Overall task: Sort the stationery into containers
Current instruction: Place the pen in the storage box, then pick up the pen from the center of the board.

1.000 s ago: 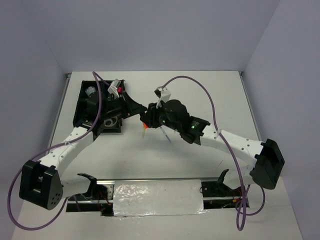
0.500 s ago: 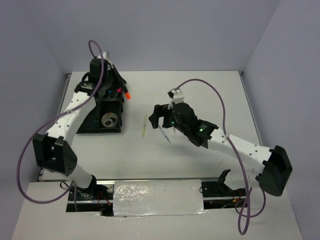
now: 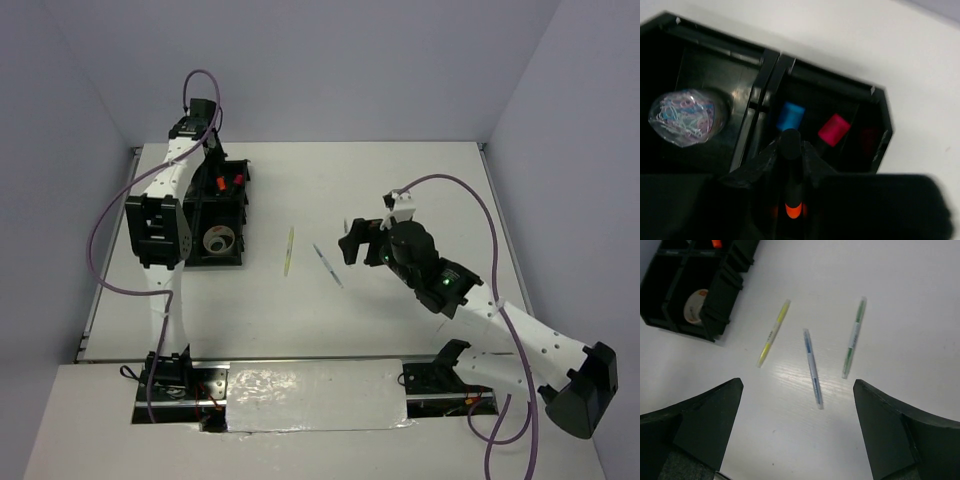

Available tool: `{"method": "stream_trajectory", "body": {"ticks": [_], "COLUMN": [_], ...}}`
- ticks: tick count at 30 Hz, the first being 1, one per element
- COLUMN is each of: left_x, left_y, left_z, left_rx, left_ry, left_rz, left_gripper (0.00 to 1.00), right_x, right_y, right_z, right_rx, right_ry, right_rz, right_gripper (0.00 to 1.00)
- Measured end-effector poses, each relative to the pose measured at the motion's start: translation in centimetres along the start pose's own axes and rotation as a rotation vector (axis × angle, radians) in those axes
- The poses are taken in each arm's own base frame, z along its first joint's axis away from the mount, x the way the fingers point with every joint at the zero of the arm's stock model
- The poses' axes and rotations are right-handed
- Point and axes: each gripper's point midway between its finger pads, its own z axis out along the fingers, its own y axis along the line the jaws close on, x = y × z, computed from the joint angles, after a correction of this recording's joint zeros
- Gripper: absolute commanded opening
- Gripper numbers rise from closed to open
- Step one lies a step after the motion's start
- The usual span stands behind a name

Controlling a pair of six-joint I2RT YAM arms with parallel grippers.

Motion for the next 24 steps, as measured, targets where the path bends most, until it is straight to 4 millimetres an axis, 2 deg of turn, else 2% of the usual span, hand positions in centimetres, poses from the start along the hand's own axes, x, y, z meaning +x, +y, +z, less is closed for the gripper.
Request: {"method": "stream_trajectory", "body": {"ticks": [1,2,5,6,10,13,16,19,22,24], "left_x": [0.8,1.5,2.7,2.6,2.1,1.0,-0.4,-0.5,-0.3,0.8], "left_y": [0.2,0.3,0.3,0.0,-0.5,-0.7,-0.8,-0.2,-0.1,0.1], "left_z": [0.2,0.3,0.5,0.5,-0.7,-3.5,-9.1,-17.3,-25.8,-30.3], "left_rx": [-0.003,-0.002,0.009,0.022,0.049,0.072,0.142,0.249,0.392,0.481], "left_ry": [0.018,0.034,0.063,0.062,0.059,0.049,-0.007,-0.085,-0.208,-0.281], "left_rz": [0.006,0.010,0.011,0.009,-0.008,-0.031,-0.070,-0.107,-0.126,-0.117], "left_gripper": [0.47,0.63,0.85,0.97,0.99,0.99,0.99,0.99,0.99,0.99], "right_x": [0.4,0.7,1.3,1.5,3.7,5.9,7.6,8.7,9.7,10.1], "right_y": [-0.6,-1.1,-1.9,-2.1,-3.5,-4.5,-4.9,-5.5,-6.2,-6.9], "right_z": [-0.1,-0.1,0.3,0.5,2.9,5.7,9.0,11.6,13.4,14.4], "right_rx": [0.011,0.021,0.039,0.046,0.112,0.185,0.246,0.302,0.342,0.363], "right_ry": [0.008,0.013,0.035,0.046,0.156,0.283,0.390,0.451,0.494,0.515], "right_rz": [-0.002,-0.003,-0.002,-0.004,-0.016,-0.038,-0.061,-0.073,-0.076,-0.069], "right_gripper": [1.00,1.00,1.00,1.00,0.97,0.89,0.77,0.71,0.66,0.63]}}
